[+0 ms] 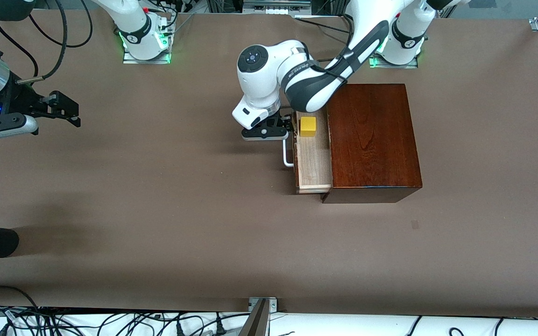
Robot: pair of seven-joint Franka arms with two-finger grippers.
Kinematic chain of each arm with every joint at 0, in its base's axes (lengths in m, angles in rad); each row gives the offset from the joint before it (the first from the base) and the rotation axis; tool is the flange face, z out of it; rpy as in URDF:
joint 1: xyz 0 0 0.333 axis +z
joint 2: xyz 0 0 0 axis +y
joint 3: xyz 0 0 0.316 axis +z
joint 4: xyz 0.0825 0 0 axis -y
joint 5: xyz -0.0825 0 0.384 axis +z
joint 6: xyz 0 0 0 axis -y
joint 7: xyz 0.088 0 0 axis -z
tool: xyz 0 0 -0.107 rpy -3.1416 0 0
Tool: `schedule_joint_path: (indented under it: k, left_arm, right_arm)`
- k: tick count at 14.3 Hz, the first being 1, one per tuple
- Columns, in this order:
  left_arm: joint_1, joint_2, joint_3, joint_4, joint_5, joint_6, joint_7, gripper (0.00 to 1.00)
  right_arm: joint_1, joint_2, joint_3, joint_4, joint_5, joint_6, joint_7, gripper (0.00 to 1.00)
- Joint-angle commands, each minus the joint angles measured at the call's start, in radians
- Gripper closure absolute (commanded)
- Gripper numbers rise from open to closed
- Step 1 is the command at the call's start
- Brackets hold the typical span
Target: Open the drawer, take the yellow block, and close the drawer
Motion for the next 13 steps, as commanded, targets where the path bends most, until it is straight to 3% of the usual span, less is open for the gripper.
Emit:
schedule_joint_path:
  k: [1,6,13]
  left_arm:
    - [0.02,-0.07,-0.004,0.071,-0.057,-0.172,0.01,0.0]
    - [0.195,-0.202,-0.009,0.085,-0.154,-0.324,0.044,0.0]
    - [0.563,-0.343,-0.009,0.088,-0.275,-0.43,0.692,0.0]
  right_arm:
    - [-0.001,-0.007,0.001,0.012,-0.014,-0.023,-0.005,0.0]
    - [0.002,-0.007,0.009,0.012,-0.014,-0.061,-0.012,0.0]
    - [0.072,0.007,0.024,0.009,-0.002,-0.115,-0.094,0.0]
